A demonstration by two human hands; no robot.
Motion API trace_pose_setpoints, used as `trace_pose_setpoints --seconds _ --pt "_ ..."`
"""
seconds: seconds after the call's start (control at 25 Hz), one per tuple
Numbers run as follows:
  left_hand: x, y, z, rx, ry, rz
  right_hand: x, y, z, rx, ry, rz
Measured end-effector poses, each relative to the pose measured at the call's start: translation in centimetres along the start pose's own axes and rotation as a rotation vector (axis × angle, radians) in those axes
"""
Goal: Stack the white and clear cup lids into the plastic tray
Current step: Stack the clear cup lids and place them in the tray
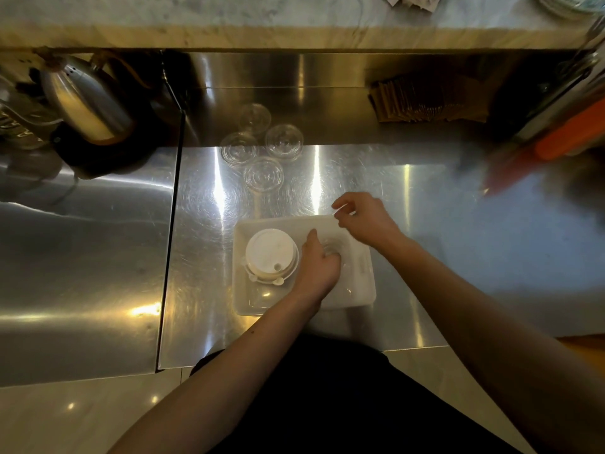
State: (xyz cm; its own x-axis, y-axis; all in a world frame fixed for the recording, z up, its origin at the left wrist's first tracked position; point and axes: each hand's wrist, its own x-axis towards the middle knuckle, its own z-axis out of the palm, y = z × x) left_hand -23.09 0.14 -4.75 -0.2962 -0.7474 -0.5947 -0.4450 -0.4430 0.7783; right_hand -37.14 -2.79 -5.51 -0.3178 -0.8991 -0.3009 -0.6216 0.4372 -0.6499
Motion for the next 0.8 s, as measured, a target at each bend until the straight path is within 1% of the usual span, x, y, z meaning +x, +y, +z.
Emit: trace_pose_setpoints --seconds 0.08,0.16,0.28,0.36,0.56,0.68,0.8 --pt "-0.1 0.9 -0.7 -0.084 0.032 0.018 0.8 -0.2 -1.0 0.094 0.062 0.042" --pt "0.1 1.8 -2.0 -0.162 0.079 0.058 2.0 -0.6 -1.6 0.131 0.089 0.065" --pt "1.4 2.8 -4.4 -0.281 0.174 0.162 3.7 -1.7 -1.6 0.157 0.061 0.077" --pt "3.3 3.5 -6.6 -0.367 0.221 0.171 5.0 -2.8 -1.0 0.180 0.018 0.090" --pt "10.2 4.2 -12.0 -0.407 0.331 0.049 8.0 -4.8 1.4 0.174 -0.058 0.143" --pt "14.5 4.2 -14.8 -0.322 0.390 -0.079 9.8 -6.1 3.0 0.095 -0.105 0.137" --pt "18.2 4.1 -16.7 -0.229 0.397 -0.172 11.8 -7.0 4.5 0.028 -0.131 0.133"
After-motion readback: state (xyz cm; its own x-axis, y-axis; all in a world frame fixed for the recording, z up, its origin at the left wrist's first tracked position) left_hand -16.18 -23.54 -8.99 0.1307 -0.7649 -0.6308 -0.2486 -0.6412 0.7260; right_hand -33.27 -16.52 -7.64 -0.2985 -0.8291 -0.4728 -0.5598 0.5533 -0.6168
